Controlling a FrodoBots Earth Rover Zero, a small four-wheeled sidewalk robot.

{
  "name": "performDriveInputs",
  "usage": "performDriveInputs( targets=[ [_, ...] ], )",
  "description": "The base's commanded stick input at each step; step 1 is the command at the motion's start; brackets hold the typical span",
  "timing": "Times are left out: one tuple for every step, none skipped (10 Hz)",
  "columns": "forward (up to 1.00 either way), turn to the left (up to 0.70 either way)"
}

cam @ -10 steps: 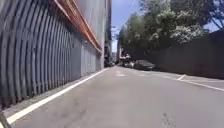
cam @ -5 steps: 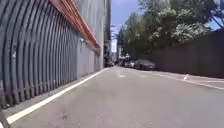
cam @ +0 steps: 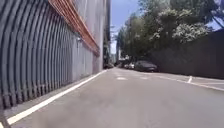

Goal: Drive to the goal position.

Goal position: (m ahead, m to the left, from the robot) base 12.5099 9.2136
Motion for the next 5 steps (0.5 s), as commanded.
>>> performDriveInputs(
  targets=[
    [0.70,0.00],
    [0.70,0.00],
    [0.70,0.00],
    [0.70,0.00],
    [0.70,0.00]
  ],
)
